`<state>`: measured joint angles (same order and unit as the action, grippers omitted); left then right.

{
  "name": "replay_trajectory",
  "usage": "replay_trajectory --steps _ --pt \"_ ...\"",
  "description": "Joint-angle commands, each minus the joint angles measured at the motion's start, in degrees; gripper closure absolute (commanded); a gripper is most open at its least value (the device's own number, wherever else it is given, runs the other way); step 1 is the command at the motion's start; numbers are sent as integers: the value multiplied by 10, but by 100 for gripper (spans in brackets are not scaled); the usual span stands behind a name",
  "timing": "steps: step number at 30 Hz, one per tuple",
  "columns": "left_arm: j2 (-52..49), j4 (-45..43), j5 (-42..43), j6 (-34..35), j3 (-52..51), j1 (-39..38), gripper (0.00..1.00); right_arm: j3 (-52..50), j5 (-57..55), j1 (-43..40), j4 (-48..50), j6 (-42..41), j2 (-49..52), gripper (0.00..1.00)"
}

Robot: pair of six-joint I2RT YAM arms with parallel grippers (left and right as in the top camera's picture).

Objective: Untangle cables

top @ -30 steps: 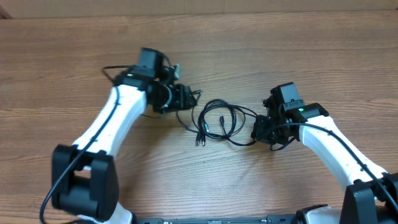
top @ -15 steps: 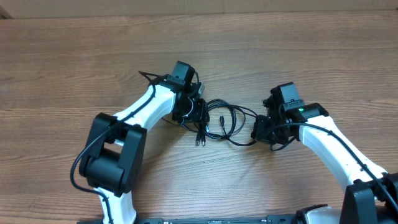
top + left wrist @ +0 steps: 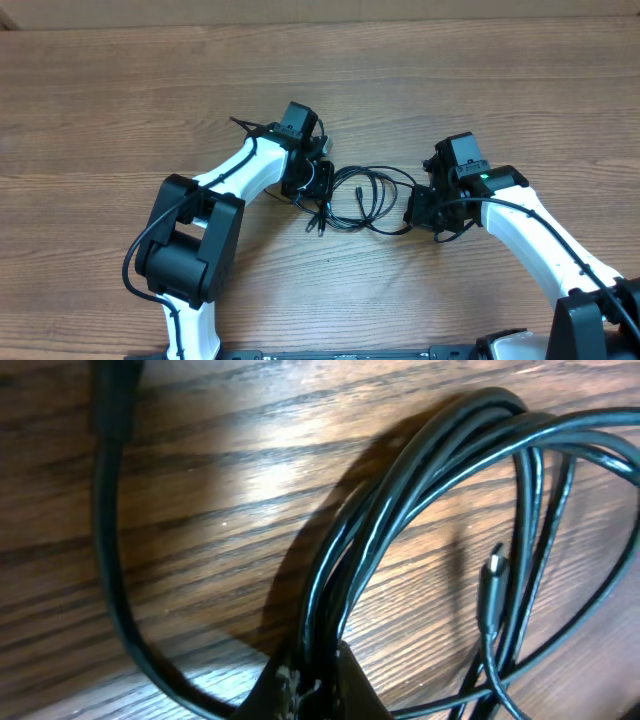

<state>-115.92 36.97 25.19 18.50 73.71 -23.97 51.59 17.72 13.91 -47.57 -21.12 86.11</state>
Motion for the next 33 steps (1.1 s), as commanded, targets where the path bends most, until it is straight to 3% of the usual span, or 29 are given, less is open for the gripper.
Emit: replay_trajectory --steps 1,7,9,11,12,17,23,29,33 --pt "-10 -9 75 -11 3 4 96 1 -3 0 3 1 1 96" --pt "-5 -3 172 -107 4 16 96 1 -3 0 1 1 1 91" --pt "-1 15 166 -135 4 19 96 1 -3 0 -1 1 1 71" --pt "5 33 162 -163 4 24 96 1 -3 0 -1 1 1 44" --pt "12 46 157 -184 4 27 96 1 -3 0 2 2 1 37" --pt "43 89 137 -263 4 30 95 1 4 0 37 1 1 25" --pt "66 130 124 -315 4 29 95 1 74 0 104 1 1 20" --pt "70 148 256 -409 4 30 95 1 115 0 125 2 1 35" --pt "70 148 289 -427 4 30 96 1 116 0 92 33 1 42"
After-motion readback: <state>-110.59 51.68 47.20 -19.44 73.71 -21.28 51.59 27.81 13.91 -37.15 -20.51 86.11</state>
